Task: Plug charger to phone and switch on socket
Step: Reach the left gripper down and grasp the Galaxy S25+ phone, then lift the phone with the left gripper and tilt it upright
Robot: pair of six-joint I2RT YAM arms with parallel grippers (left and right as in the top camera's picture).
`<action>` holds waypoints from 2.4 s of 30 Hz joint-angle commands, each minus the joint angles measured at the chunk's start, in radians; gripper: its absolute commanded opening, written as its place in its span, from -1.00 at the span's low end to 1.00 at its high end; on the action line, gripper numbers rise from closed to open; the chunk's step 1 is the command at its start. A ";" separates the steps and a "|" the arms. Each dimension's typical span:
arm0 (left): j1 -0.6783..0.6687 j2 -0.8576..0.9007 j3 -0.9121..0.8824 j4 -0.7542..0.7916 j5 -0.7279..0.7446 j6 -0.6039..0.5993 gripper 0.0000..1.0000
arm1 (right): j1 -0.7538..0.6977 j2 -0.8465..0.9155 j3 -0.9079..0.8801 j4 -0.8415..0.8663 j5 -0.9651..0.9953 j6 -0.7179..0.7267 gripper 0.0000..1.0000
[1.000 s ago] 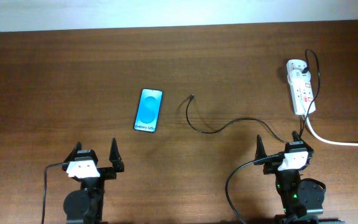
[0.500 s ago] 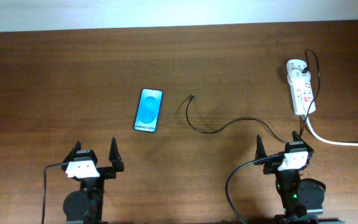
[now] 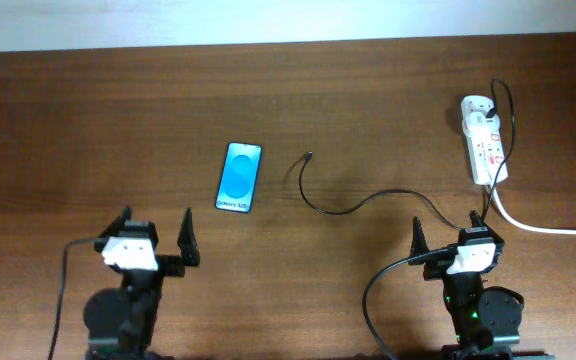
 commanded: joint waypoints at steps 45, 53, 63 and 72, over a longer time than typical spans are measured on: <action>-0.294 2.059 1.570 -1.059 -0.081 -0.112 0.75 | 0.008 -0.005 -0.005 -0.005 0.013 0.004 0.97; -0.293 2.059 1.570 -1.082 -0.042 -0.191 0.56 | 0.008 -0.005 -0.005 -0.005 0.012 0.004 0.97; -0.293 2.059 1.657 -1.121 -0.042 -0.191 0.30 | 0.008 -0.005 -0.005 -0.005 0.012 0.004 0.97; -0.293 2.059 1.835 -1.242 -0.042 -0.191 -0.29 | 0.008 -0.005 -0.005 -0.005 0.012 0.004 0.97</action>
